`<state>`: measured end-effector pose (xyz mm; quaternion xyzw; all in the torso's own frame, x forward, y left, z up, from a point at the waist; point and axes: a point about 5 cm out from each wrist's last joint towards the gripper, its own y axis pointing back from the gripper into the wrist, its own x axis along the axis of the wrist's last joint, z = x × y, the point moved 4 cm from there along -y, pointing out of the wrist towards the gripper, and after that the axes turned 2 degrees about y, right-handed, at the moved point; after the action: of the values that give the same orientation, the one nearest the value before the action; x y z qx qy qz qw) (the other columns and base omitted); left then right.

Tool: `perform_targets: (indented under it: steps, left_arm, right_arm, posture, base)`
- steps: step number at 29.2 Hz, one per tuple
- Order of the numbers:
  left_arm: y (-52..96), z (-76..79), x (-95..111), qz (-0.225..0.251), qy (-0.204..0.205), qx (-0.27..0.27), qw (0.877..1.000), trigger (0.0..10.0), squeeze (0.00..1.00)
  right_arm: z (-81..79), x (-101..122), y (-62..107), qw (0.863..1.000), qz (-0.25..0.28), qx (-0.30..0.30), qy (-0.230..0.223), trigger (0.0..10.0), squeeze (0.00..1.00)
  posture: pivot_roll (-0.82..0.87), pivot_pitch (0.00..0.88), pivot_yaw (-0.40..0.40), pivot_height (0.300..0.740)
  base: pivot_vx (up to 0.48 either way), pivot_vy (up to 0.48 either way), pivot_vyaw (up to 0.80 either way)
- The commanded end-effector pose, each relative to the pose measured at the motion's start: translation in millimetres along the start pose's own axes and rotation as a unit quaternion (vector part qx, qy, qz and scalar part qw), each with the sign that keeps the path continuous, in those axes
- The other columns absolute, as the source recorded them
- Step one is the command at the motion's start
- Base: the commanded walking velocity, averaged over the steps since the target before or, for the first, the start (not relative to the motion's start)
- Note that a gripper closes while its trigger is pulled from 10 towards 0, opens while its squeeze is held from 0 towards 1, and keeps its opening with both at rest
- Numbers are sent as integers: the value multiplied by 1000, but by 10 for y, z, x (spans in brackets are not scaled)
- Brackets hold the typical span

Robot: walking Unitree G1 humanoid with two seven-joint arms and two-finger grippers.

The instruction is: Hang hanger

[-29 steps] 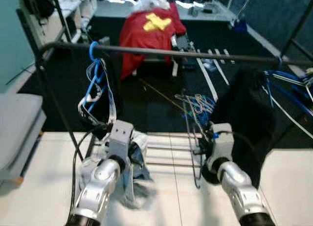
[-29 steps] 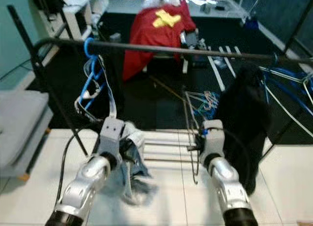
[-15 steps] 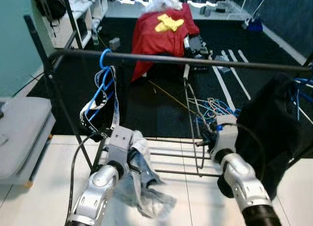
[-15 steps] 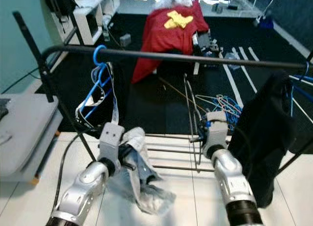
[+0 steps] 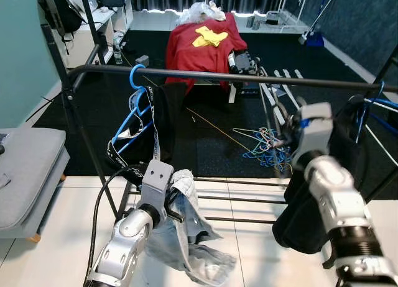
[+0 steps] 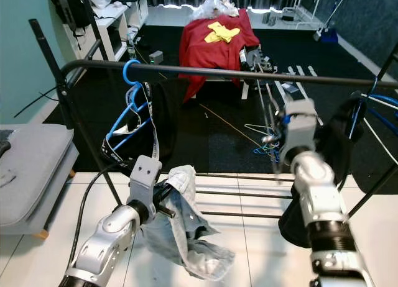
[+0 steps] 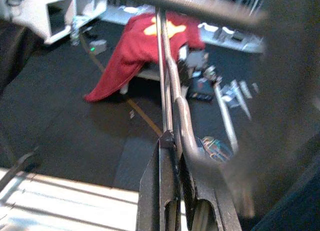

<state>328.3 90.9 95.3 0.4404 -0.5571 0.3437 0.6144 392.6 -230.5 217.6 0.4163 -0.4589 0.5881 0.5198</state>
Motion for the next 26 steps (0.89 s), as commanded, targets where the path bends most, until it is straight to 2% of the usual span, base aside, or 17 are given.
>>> perform_targets:
  steps: [1, 4, 12, 14, 17, 21, 23, 26]
  left_arm:
    - [-1, -13, 62, 10, -12, -2, 1000, 10000, 0]
    - [4, -22, 59, 8, -17, -3, 1000, 10000, 0]
    - [9, -36, 39, 3, -28, -7, 1000, 10000, 0]
    - [9, -36, 31, 0, -32, -9, 999, 10000, 0]
    - [16, -23, 27, -2, -46, -16, 999, 10000, 0]
    - [26, 0, 48, 2, -49, -22, 999, 10000, 0]
    - [62, 64, 167, 34, -43, -40, 998, 10000, 0]
    - [132, 133, 333, 79, -24, -63, 995, 10000, 0]
  right_arm:
    - [40, 213, -11, 999, 36, -9, 2, 10000, 0]
    - [-77, 415, -7, 998, 67, 1, 1, 10000, 0]
    - [-208, 538, -13, 996, 84, 17, -3, 10000, 0]
    - [-208, 516, -25, 997, 80, 17, -4, 10000, 0]
    - [-163, 297, -85, 999, 34, 17, -15, 10000, 0]
    - [-148, 106, -145, 999, 1, 18, -30, 10000, 0]
    - [-107, 0, -261, 999, -17, 15, -47, 10000, 0]
    - [-69, -11, -350, 998, -22, 16, -56, 10000, 0]
  posture:
    - [-24, 92, -19, 740]
    - [-21, 90, -15, 740]
    - [-21, 87, -10, 740]
    - [-19, 88, -9, 740]
    - [-17, 88, -3, 740]
    - [-5, 98, 6, 740]
    - [15, 128, 11, 740]
    - [25, 141, 11, 740]
  base:
    - [0, 0, 0]
    - [0, 0, 0]
    - [0, 0, 0]
    - [0, 0, 0]
    - [0, 0, 0]
    - [0, 0, 0]
    - [0, 0, 0]
    - [0, 0, 0]
